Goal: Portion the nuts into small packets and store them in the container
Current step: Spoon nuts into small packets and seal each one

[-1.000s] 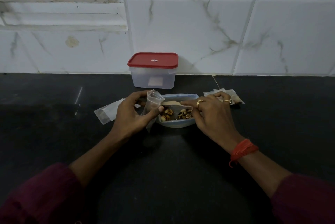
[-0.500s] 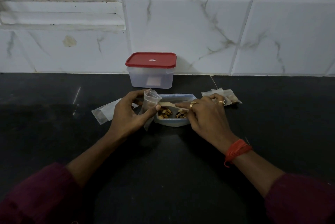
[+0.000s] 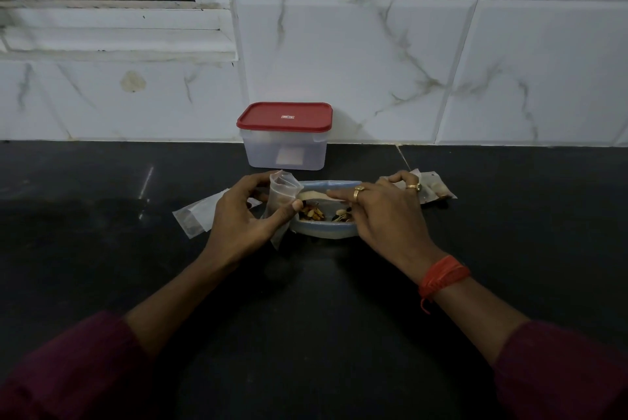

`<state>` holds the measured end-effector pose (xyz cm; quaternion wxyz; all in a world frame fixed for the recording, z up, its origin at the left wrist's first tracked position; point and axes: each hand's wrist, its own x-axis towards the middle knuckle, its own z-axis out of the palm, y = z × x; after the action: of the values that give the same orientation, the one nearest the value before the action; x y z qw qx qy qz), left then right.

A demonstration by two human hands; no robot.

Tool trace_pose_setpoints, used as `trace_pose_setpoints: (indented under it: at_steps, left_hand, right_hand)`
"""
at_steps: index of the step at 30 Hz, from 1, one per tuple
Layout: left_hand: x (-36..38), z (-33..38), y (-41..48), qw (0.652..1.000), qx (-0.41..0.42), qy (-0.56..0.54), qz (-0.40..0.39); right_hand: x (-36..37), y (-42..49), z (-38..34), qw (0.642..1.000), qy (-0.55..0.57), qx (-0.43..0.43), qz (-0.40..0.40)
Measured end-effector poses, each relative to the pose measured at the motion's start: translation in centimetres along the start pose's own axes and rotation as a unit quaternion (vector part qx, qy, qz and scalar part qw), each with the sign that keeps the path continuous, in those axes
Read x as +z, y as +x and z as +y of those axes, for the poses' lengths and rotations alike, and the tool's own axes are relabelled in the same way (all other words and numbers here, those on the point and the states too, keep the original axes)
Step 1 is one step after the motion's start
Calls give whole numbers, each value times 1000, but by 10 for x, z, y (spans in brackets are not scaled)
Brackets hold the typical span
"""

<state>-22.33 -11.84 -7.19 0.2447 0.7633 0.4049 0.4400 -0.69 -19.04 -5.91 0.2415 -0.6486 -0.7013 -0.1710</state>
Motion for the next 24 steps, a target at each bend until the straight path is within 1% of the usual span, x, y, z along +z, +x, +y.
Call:
trace_pose_setpoints:
  at_steps: [2, 3, 6, 8, 11, 15, 16, 17, 21, 22, 24]
  left_hand:
    - [0, 1, 0, 1000, -2, 0, 5]
    - [0, 1, 0, 1000, -1, 0, 6]
    - [-1, 1, 0, 1000, -2, -1, 1]
    - [-1, 0, 0, 1000, -7, -2, 0]
    - [0, 0, 0, 1000, -11, -2, -2]
    - [0, -1, 0, 1000, -10, 0, 1]
    - [0, -1, 0, 1000, -10, 1, 1]
    - [0, 0, 0, 1000, -9, 1, 1]
    - [-1, 2, 0, 1000, -4, -3, -4]
    - [-1, 2, 0, 1000, -3, -4, -6]
    - [-1, 1, 0, 1000, -1, -3, -10]
  right_hand:
    - [2, 0, 3, 1000, -3, 2, -17]
    - [1, -1, 6, 1000, 4, 8, -10]
    - [-2, -1, 12, 996, 37, 41, 72]
    - [-3, -1, 13, 993, 45, 45, 100]
    - [0, -3, 11, 995, 25, 25, 95]
    - [4, -4, 5, 999, 14, 5, 43]
    - [4, -3, 6, 999, 9, 2, 41]
    - [3, -3, 6, 999, 4, 2, 51]
    - [-4, -2, 10, 991, 21, 30, 132]
    - [-5, -2, 9, 991, 27, 25, 132]
    - [-2, -3, 6, 995, 30, -9, 96]
